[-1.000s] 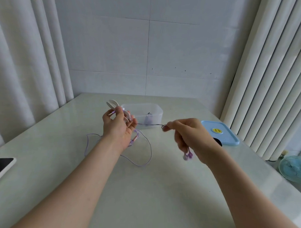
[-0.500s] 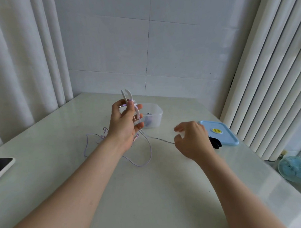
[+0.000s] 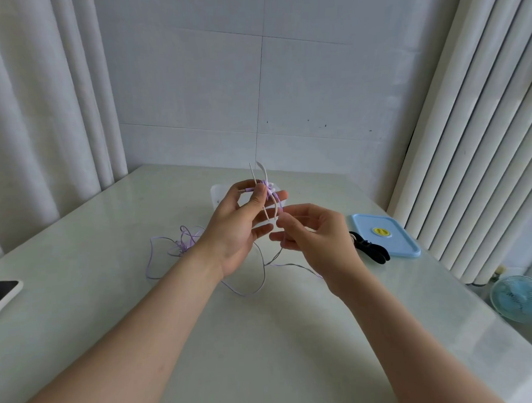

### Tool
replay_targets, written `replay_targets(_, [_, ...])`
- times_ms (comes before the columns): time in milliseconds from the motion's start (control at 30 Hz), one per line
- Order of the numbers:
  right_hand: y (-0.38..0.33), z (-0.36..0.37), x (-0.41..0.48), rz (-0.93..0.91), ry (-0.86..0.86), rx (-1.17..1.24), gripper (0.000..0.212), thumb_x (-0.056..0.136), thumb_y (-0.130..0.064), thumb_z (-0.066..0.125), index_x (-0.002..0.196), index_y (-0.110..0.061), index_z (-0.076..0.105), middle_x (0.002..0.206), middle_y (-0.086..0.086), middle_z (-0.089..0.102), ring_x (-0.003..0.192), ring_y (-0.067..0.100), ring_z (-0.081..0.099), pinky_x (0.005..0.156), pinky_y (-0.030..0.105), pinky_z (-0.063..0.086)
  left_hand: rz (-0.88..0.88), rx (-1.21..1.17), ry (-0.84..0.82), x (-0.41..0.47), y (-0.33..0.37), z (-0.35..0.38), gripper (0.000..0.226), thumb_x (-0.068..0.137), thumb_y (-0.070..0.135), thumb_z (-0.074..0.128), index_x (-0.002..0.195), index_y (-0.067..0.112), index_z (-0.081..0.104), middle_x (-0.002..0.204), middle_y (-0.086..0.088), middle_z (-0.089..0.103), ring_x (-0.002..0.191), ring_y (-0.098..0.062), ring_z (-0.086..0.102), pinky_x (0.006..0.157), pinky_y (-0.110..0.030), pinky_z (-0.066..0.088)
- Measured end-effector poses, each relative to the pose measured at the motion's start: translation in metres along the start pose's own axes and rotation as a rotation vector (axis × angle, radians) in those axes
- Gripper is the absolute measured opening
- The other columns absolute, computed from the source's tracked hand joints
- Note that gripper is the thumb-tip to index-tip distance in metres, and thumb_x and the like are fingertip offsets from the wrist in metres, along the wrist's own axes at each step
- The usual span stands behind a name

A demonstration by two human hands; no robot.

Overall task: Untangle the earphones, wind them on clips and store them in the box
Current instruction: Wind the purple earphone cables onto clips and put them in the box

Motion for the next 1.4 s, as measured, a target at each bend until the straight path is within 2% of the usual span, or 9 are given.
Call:
replay_targets(167, [-0.002, -0.003, -0.001, 0.001, 0.026, -0.055, 0.008, 0.1, -0.011, 0.068, 0.101, -0.008, 0.076, 0.081, 0.009, 0.079, 0.056, 0.02, 0.067, 0.056, 0.025, 0.05, -0.059, 0.0, -0.071, 0.002, -0.003, 0.0, 0.036, 0.107, 0.039, 0.051, 0.134, 0.016, 0.052, 0.132, -0.003, 0.073, 0.126, -0.025, 0.066, 0.095, -0.039, 0.043])
replay_targets(433, [-0.004, -0.004, -0.002, -0.07, 0.029, -0.308, 0.013, 0.095, -0.015, 0.07, 0.087, -0.015, 0.08, 0.07, -0.001, 0.077, 0.042, 0.004, 0.042, 0.044, 0.016, 0.036, -0.136, -0.034, -0.078, 0.003, -0.009, 0.001, 0.048, 0.112, 0.035, 0.041, 0.144, 0.0, 0.05, 0.133, -0.006, 0.072, 0.13, -0.025, 0.064, 0.115, -0.045, 0.04])
replay_targets(633, [-0.01, 0.003, -0.007, -0.113, -0.061, -0.277, 0.016, 0.094, -0.01, 0.069, 0.081, -0.01, 0.079, 0.064, 0.007, 0.074, 0.04, 0.003, 0.044, 0.046, 0.013, 0.034, -0.091, -0.04, -0.004, 0.001, -0.005, -0.004, 0.031, 0.11, 0.032, 0.05, 0.129, 0.008, 0.053, 0.125, -0.006, 0.075, 0.104, -0.023, 0.075, 0.097, -0.045, 0.055])
replay_targets(767, [-0.013, 0.004, -0.009, -0.086, -0.101, -0.22, 0.018, 0.094, -0.011, 0.07, 0.078, -0.007, 0.079, 0.057, 0.004, 0.066, 0.044, 0.005, 0.05, 0.05, 0.017, 0.038, 0.012, 0.249, 0.069, 0.0, -0.005, -0.009, 0.032, 0.105, 0.033, 0.06, 0.125, 0.009, 0.053, 0.112, -0.003, 0.079, 0.097, -0.03, 0.077, 0.079, -0.04, 0.063])
replay_targets(867, [-0.017, -0.003, -0.005, -0.076, -0.051, -0.085, 0.022, 0.096, -0.014, 0.068, 0.078, -0.006, 0.077, 0.051, 0.001, 0.056, 0.052, 0.024, 0.055, 0.056, 0.03, 0.041, 0.082, 0.506, -0.008, -0.004, -0.005, -0.006, 0.03, 0.103, 0.036, 0.064, 0.12, 0.014, 0.053, 0.096, -0.002, 0.08, 0.081, -0.019, 0.07, 0.07, -0.035, 0.055])
replay_targets(967, [-0.016, -0.016, 0.001, -0.013, 0.05, 0.068, 0.02, 0.098, -0.008, 0.061, 0.084, -0.003, 0.074, 0.05, -0.002, 0.044, 0.048, 0.027, 0.054, 0.054, 0.033, 0.043, 0.106, 0.554, -0.108, -0.006, -0.005, 0.001, 0.028, 0.104, 0.034, 0.062, 0.119, 0.012, 0.053, 0.101, -0.005, 0.079, 0.077, -0.019, 0.067, 0.062, -0.031, 0.043])
replay_targets(1100, [-0.012, -0.023, 0.005, 0.009, 0.106, 0.048, 0.025, 0.098, -0.014, 0.062, 0.078, -0.002, 0.07, 0.052, 0.0, 0.036, 0.047, 0.02, 0.031, 0.048, 0.027, 0.027, 0.101, 0.637, -0.261, -0.007, -0.012, 0.007, 0.018, 0.105, 0.019, 0.063, 0.118, 0.011, 0.054, 0.102, -0.015, 0.077, 0.078, -0.025, 0.063, 0.069, -0.041, 0.04])
replay_targets(1267, [-0.007, -0.032, 0.01, -0.047, 0.269, -0.173, 0.044, 0.092, -0.032, 0.068, 0.081, 0.01, 0.062, 0.061, 0.011, 0.037, 0.055, 0.021, 0.032, 0.051, 0.033, 0.028, 0.073, 0.684, -0.337, -0.007, -0.015, 0.008, 0.015, 0.105, 0.015, 0.061, 0.12, 0.015, 0.061, 0.112, -0.016, 0.072, 0.089, -0.028, 0.075, 0.074, -0.038, 0.052])
replay_targets(1400, [-0.006, -0.044, 0.012, -0.044, 0.408, -0.288, 0.047, 0.091, -0.04, 0.073, 0.067, -0.001, 0.06, 0.047, -0.008, 0.036, 0.047, 0.012, 0.031, 0.051, 0.025, 0.029, 0.022, 0.701, -0.372, -0.008, -0.02, 0.007, 0.021, 0.103, 0.014, 0.066, 0.122, 0.02, 0.065, 0.114, -0.006, 0.068, 0.097, -0.021, 0.075, 0.085, -0.042, 0.057])
Point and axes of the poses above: each hand's wrist, its own x-axis towards the middle knuckle, its own z-axis out of the palm, y = z × x, the point moved 4 cm from there along x, towards the middle knuckle
